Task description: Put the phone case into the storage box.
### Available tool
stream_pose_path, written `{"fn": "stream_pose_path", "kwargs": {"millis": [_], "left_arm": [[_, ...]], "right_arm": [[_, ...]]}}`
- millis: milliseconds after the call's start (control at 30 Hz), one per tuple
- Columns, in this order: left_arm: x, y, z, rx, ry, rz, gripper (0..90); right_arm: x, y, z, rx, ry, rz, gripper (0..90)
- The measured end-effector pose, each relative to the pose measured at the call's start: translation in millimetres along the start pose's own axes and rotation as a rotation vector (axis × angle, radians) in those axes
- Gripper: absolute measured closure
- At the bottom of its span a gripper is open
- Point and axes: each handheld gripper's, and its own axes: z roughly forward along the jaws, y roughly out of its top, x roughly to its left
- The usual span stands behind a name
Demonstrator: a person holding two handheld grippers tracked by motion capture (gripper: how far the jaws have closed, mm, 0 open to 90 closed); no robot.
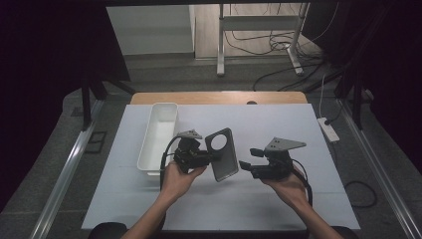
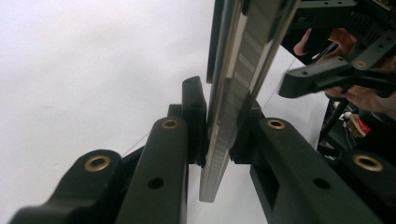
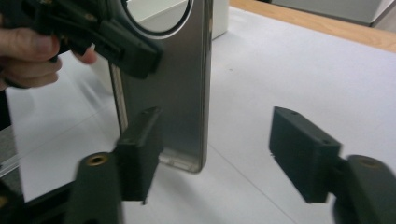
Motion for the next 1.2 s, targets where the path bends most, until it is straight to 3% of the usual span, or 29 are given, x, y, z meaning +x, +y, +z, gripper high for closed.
{"fn": "stream_pose_path", "kwargs": {"millis": [233, 400, 1033, 1200], "left_arm": [[1.1, 1.4, -6.5, 0.026, -0.007, 0.063, 79.4], [1.2, 2.2, -8.5, 0.037, -0.03, 0.097, 79.3], [-12.1, 4.6, -2.0, 0.061, -0.114, 0.155, 79.3], [-16.4, 5.2, 0.6, 0.068, -0.137, 0.165, 79.3]], "right_arm": [[-0.5, -1.0, -4.1, 0.025, 0.001, -0.009, 16.2], [-3.0, -2.9, -3.9, 0.063, 0.036, 0.033, 6.5], [6.9, -2.9, 5.8, 0.115, 0.104, 0.034, 5.3], [9.9, -2.9, 9.0, 0.127, 0.126, 0.016, 10.1]]}}
